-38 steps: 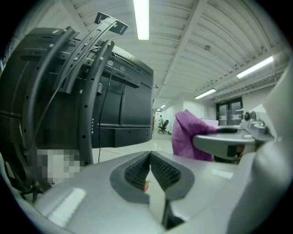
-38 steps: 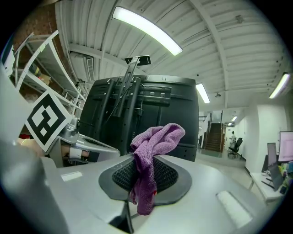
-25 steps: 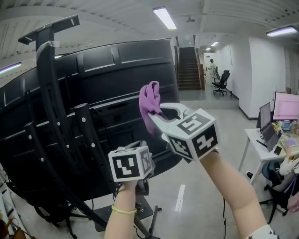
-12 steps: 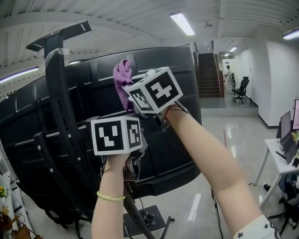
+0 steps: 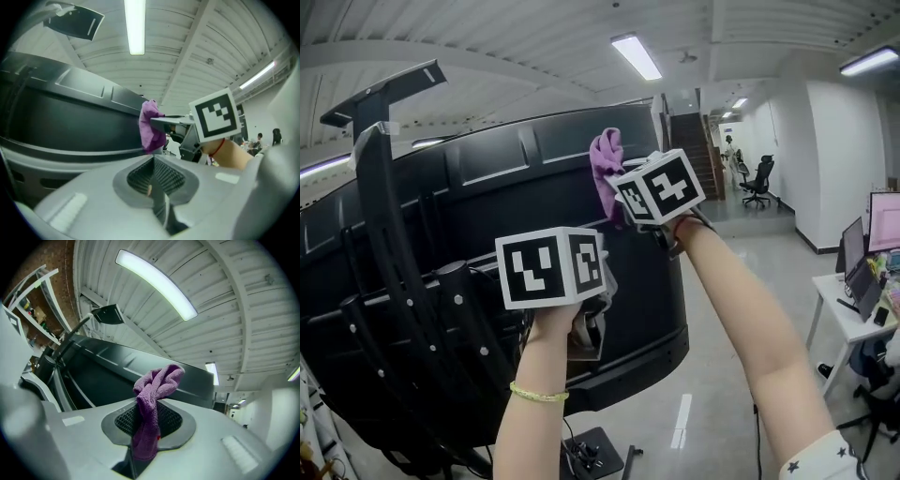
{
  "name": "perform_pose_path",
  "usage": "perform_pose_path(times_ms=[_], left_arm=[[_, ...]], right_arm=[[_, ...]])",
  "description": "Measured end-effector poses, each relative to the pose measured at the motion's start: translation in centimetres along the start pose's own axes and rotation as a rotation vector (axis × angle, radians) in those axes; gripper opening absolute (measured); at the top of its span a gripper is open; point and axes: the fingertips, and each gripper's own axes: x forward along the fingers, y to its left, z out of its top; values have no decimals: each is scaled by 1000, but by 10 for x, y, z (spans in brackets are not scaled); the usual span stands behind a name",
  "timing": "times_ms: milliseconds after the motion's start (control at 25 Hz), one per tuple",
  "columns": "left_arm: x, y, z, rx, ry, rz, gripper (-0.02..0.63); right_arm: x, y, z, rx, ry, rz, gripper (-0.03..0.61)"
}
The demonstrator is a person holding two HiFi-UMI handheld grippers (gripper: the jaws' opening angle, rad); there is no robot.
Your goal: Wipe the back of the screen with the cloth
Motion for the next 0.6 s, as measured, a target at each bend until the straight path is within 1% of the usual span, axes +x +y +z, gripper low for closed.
perform_pose_path(times_ms=[160, 240, 280, 360, 440, 520, 600], left_arm=[[23, -22, -8, 23, 10, -44, 8], [31, -29, -13, 32, 15, -59, 8], [33, -32, -15, 34, 16, -65, 8], [34, -35, -18, 34, 7, -71, 8], [31, -38, -24, 32, -10, -70, 8], [25, -41, -35, 36, -29, -67, 8], [21, -45, -53, 44, -33, -71, 8]], right_arm=[[-21, -67, -39, -22, 84, -157, 67], [-30, -88, -49, -44, 112, -214, 67], [-32, -92, -51, -61, 116, -228, 67], [-32, -88, -50, -115, 111, -229, 67], [-27, -72, -52, -199, 114, -198, 67], [-24, -49, -66, -306, 136, -152, 67], [-26, -25, -89, -419, 156, -112, 67]])
